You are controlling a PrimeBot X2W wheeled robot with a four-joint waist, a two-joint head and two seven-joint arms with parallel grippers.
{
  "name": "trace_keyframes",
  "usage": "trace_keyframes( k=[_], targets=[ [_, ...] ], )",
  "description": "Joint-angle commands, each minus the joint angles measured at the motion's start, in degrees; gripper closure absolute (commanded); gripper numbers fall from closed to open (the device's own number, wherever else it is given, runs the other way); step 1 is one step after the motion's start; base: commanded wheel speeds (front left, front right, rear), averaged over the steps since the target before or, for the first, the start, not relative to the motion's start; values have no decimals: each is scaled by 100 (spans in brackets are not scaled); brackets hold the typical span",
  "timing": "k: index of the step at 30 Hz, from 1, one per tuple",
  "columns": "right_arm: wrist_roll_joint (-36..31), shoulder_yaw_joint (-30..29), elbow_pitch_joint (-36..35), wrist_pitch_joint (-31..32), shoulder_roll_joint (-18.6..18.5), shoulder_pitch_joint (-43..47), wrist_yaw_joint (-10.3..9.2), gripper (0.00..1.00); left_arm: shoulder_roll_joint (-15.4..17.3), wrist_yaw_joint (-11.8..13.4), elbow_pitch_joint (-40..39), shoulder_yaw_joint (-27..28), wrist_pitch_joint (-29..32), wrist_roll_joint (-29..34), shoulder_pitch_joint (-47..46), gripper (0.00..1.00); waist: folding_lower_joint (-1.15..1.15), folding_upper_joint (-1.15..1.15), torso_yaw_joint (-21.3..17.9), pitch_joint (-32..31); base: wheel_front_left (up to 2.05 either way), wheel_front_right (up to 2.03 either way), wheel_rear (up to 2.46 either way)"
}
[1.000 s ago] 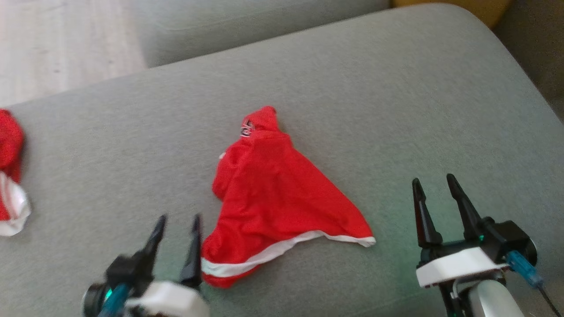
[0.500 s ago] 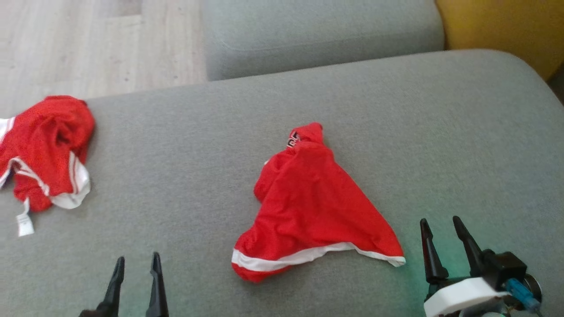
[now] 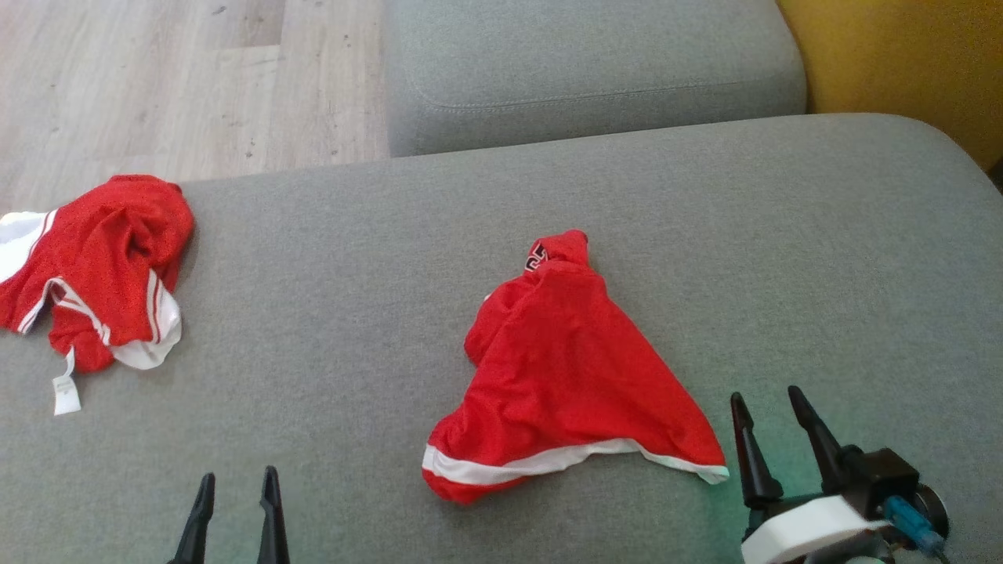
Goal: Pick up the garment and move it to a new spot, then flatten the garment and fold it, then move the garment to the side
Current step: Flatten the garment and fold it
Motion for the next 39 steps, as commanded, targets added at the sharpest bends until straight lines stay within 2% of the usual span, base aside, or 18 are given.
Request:
trace_keyframes(
  k=[1,5,7,10,16,22,31,32,34,35,37,39],
  targets=[
    [-10,199,-187,-63,-27,-150,-4,0,-74,-88,-168,304,-70,115,-163,0,0,0,-40,2,0,0,0],
    [-93,294,-164,-63,-27,-91,-4,0,-173,-324,-254,355,-71,197,-150,0,0,0,-108,6,0,0,0],
    [-140,354,-113,101,-27,2,-4,0,-199,-515,-208,175,-71,138,-127,0,0,0,-150,56,0,0,0],
    [-268,504,-136,571,-27,110,-4,0,-80,-629,29,-170,-6,6,-163,0,0,0,-205,144,0,0,0],
    [-355,745,-74,1333,-27,101,-4,0,204,-681,150,-901,661,-681,-512,0,0,0,-275,458,0,0,0],
    [-256,774,56,1416,-27,-103,-4,0,501,-684,102,-1227,791,-1038,-751,0,0,0,-286,644,0,0,0],
    [-262,695,218,1342,-27,-296,-4,0,652,-685,161,-1472,826,-1339,-909,0,0,0,-248,770,0,0,0],
    [-260,680,230,1340,-27,-313,-4,10,669,-685,162,-1499,827,-1368,-922,0,0,0,-245,777,0,0,0],
    [-249,633,238,1293,-27,-357,-4,47,695,-685,160,-1568,833,-1441,-948,0,0,0,-243,789,0,0,0],
    [-240,618,250,1282,-27,-377,-4,71,702,-685,154,-1600,832,-1498,-961,0,0,0,-243,794,0,0,0],
    [-192,589,269,1260,-27,-427,-4,100,731,-685,147,-1661,830,-1588,-997,0,0,0,-248,805,0,0,0],
    [-179,583,291,1253,-27,-484,-4,100,767,-685,132,-1768,847,-1687,-1045,0,0,0,-256,815,0,0,0]
  ],
)
